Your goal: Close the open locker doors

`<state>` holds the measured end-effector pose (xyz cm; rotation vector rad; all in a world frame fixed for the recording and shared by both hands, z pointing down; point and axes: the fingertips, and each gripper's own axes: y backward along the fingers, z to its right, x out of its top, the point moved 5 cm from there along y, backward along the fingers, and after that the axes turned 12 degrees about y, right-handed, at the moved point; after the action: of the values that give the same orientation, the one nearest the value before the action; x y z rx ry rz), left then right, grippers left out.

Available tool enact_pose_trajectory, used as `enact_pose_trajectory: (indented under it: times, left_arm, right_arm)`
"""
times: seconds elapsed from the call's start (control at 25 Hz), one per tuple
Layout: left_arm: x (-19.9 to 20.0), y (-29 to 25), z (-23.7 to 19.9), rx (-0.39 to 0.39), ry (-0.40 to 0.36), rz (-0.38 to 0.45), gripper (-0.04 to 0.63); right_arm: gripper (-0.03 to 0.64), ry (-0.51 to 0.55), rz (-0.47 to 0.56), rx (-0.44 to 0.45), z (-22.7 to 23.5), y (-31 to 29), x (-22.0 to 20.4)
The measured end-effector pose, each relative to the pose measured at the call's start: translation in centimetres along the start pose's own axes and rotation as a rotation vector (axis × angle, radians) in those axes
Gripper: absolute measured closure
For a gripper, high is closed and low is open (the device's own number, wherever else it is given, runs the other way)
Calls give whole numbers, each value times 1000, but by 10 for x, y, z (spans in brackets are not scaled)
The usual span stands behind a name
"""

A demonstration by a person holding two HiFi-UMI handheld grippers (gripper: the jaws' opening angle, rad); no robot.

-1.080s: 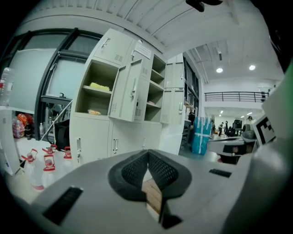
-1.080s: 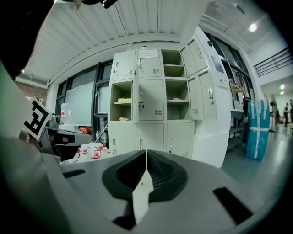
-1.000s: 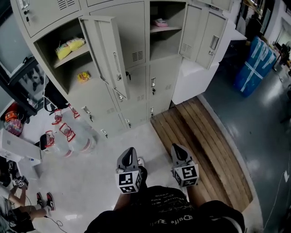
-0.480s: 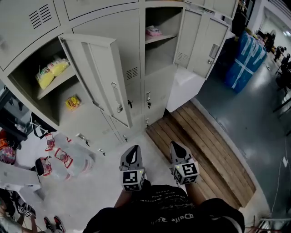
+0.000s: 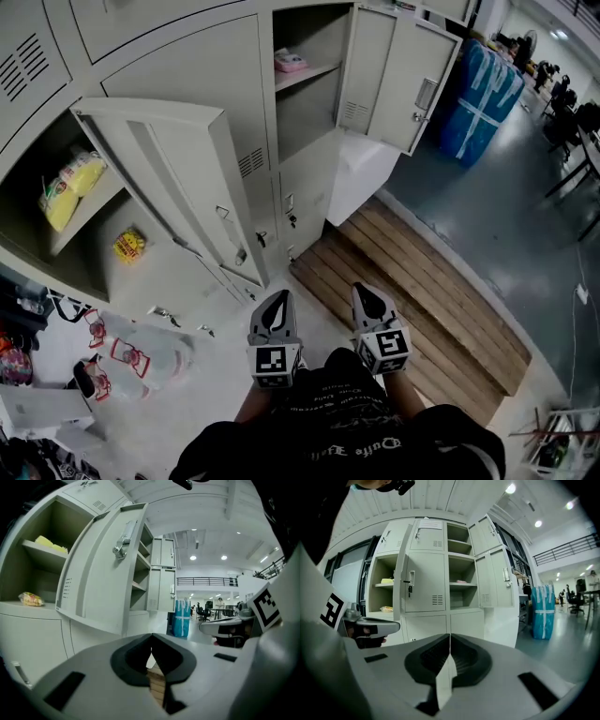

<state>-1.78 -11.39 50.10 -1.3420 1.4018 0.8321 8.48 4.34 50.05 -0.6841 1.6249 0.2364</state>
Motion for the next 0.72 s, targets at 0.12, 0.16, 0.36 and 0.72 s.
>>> enact_pose_trajectory:
  times: [0.12,0.16,0.36,0.72]
  left_arm:
    - [0,-9,-2,-20,-9,-15,588]
    - [1,-12,0,-25,-6,-17,588]
    - [6,-27,11,-53,5,-3,588]
    - [6,-62,17,12,-4,-14,588]
  right_arm:
    - [611,-24,-12,-45,12,0,0]
    - [611,-31,-14,-60,17,0,-1]
    - [611,3,14,-104,39,-9,6]
    - [611,-1,8,-155,95,-34,10]
